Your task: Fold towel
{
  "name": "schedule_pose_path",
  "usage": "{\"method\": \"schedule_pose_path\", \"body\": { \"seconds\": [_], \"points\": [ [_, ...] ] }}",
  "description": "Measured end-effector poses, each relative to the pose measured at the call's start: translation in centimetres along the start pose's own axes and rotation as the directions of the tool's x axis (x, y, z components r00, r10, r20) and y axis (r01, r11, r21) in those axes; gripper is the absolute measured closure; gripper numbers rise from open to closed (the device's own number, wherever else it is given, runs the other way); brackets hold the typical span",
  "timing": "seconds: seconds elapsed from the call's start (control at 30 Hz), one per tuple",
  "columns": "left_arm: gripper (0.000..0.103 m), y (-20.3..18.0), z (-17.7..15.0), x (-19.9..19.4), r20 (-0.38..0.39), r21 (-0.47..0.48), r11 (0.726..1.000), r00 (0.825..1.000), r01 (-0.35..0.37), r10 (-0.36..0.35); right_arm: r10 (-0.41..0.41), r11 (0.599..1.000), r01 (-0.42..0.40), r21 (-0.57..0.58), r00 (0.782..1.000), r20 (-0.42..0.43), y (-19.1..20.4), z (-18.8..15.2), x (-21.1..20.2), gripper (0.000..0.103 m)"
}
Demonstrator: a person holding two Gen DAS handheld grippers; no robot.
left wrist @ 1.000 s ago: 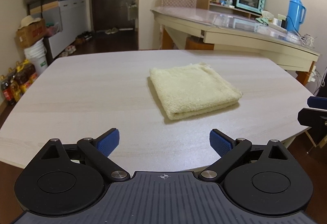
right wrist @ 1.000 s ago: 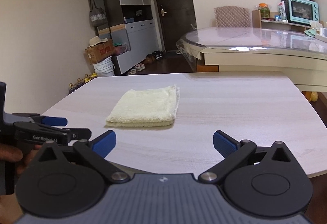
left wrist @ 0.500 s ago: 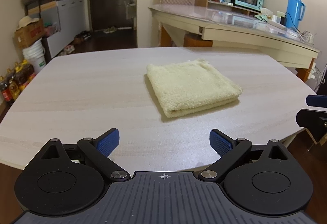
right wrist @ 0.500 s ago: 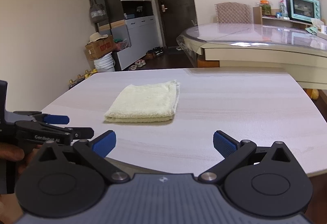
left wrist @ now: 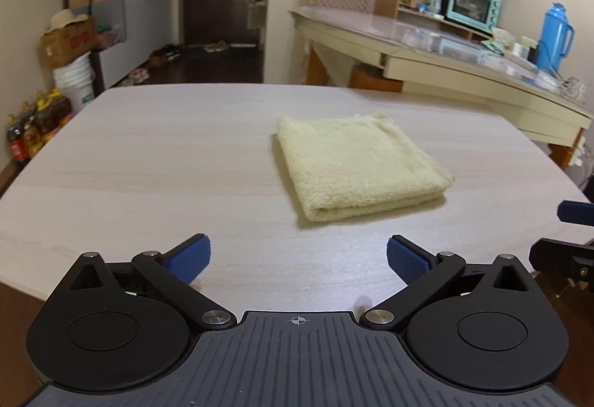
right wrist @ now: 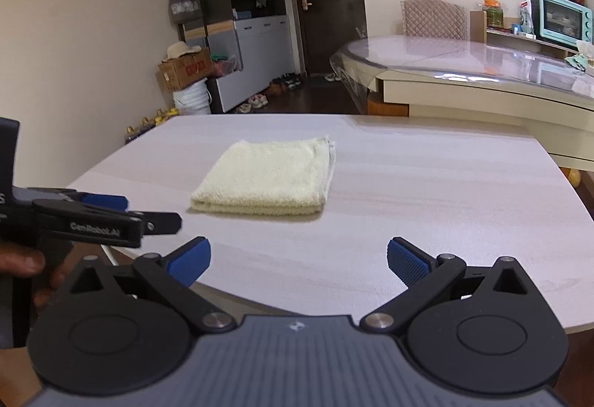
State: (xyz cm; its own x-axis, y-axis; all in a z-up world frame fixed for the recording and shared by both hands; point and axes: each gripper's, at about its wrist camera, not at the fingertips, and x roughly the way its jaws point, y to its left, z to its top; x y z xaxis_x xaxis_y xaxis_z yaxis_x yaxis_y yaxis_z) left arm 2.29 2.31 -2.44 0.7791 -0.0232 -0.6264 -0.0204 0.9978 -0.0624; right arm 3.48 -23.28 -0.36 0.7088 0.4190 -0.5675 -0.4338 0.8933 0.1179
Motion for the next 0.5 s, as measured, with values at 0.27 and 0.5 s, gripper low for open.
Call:
{"method": "schedule_pose_path", "body": {
  "seconds": [0.27, 0.5],
  "points": [
    [0.0, 0.3, -0.4, -0.7, -0.009, 0.009, 0.999, 0.999, -0.031, 0.031, 0.001, 1.0, -0.001, -0.016, 1.0, -0.013, 0.3, 0.3, 0.4, 0.0],
    [0.0, 0.4, -0.4, -1.4, -0.002, 0.003, 0.999, 0.999, -0.034, 0.034, 0.009, 1.0, -0.01, -0.022, 1.0, -0.015, 0.8, 0.5, 0.1, 0.0]
  ]
}}
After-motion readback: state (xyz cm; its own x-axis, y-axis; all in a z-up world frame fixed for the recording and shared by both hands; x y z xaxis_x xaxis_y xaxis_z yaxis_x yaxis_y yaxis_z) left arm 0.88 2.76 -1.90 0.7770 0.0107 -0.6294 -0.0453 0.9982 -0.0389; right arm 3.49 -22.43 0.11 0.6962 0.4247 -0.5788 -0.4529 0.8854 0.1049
